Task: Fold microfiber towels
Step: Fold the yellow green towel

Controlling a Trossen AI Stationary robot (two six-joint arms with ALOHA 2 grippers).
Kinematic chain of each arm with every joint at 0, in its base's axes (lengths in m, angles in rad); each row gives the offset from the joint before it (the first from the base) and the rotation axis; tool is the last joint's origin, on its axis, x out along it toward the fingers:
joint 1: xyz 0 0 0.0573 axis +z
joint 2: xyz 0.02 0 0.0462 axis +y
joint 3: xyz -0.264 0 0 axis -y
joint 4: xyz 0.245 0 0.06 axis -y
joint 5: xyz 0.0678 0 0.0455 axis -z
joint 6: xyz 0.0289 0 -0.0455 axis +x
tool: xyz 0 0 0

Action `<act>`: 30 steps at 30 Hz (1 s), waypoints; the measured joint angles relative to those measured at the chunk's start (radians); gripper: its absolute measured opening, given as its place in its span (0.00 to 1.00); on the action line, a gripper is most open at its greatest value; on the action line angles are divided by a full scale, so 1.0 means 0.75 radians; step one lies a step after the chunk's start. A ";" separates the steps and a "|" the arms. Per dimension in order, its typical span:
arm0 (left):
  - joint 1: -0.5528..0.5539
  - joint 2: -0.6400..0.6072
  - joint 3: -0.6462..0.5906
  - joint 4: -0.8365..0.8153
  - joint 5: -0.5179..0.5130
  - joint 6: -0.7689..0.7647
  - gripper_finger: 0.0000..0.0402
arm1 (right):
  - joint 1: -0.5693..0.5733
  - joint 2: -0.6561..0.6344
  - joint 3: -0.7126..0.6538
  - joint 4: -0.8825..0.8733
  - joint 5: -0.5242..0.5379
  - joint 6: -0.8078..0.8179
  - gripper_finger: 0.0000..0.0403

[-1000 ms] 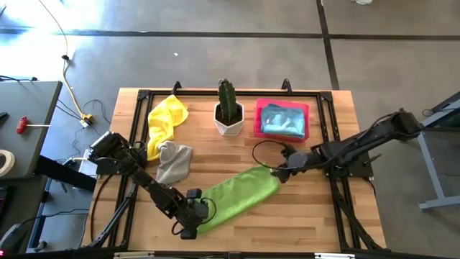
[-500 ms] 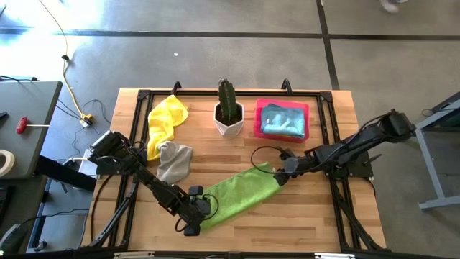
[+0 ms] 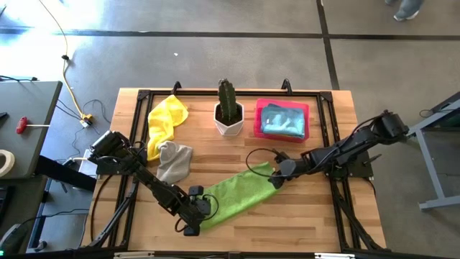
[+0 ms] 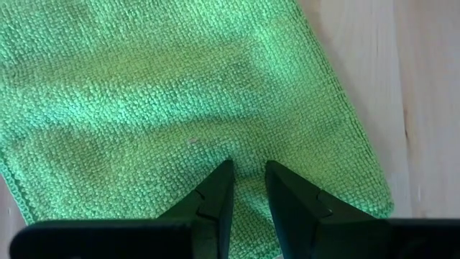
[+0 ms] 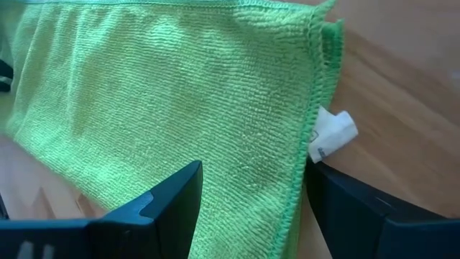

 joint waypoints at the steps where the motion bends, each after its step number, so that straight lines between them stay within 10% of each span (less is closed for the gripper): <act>1: 0.000 0.000 0.000 0.000 -0.001 0.000 0.19 | 0.003 0.004 0.000 0.003 0.000 0.000 0.59; 9: 0.000 0.000 0.000 0.001 -0.003 0.001 0.19 | 0.025 0.069 0.005 0.051 0.011 -0.001 0.51; 20: -0.001 -0.001 0.001 0.002 -0.072 -0.011 0.19 | 0.025 0.074 0.003 0.042 -0.005 -0.016 0.03; 30: -0.005 -0.001 0.098 -0.093 -0.098 0.016 0.19 | 0.025 0.073 0.143 -0.323 -0.067 -0.009 0.01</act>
